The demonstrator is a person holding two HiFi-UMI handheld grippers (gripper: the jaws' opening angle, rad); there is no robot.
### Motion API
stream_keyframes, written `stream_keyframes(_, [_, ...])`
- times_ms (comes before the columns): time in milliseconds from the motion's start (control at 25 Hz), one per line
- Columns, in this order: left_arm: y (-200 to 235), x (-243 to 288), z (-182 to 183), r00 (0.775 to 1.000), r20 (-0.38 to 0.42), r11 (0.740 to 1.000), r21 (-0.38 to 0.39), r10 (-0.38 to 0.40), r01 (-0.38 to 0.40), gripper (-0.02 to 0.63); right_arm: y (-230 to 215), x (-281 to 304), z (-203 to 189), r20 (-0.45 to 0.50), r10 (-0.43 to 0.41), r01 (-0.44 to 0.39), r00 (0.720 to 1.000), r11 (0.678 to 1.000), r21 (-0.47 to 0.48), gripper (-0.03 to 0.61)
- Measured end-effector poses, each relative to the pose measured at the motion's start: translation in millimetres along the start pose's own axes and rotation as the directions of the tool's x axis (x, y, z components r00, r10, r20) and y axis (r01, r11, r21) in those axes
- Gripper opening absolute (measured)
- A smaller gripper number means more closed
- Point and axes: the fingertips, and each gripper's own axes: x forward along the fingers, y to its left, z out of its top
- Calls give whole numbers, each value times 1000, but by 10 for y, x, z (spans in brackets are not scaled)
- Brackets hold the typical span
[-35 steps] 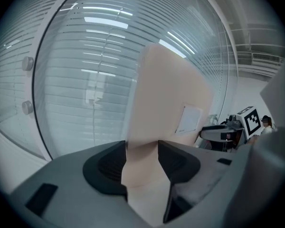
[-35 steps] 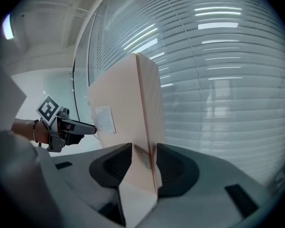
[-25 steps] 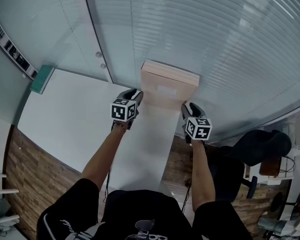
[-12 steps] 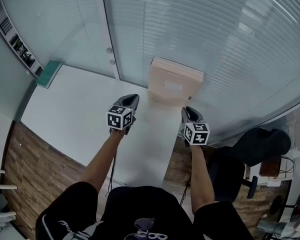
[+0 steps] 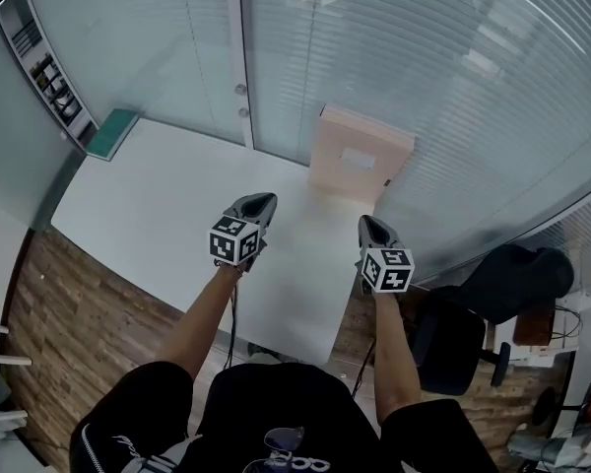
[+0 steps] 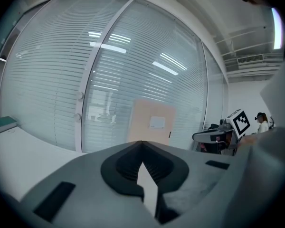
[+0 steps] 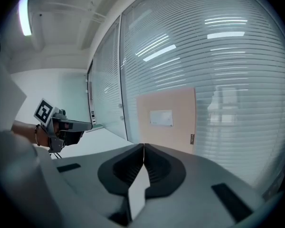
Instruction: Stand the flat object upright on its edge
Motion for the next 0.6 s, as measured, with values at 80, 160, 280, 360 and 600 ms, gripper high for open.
stream_keyframes(80, [4,-131,-39,1000,1,1000,2,-3,3,21,114,-42,-32,4,-7,7,1000,1000,-4,23])
stream_keyframes(160, [15,-256,-65,1000,4,1000,3,-7,7,21,222,-76,-66,6,-12,12,1000,1000,-5,23])
stream_keyframes(280, [20,-467,-81,1000,11,1000,9,-11,11,21,404,-152,-108,11,-12,12,1000,1000,-3,23])
stream_keyframes(360, [32,-585,-103,1000,14,1000,14,-11,10,21,507,-198,-144,12,-13,13,1000,1000,-6,23])
stream_keyframes(600, [45,-857,-240,1000,14,1000,9,6,-6,21,705,-329,-257,12,-11,11,1000,1000,-9,23])
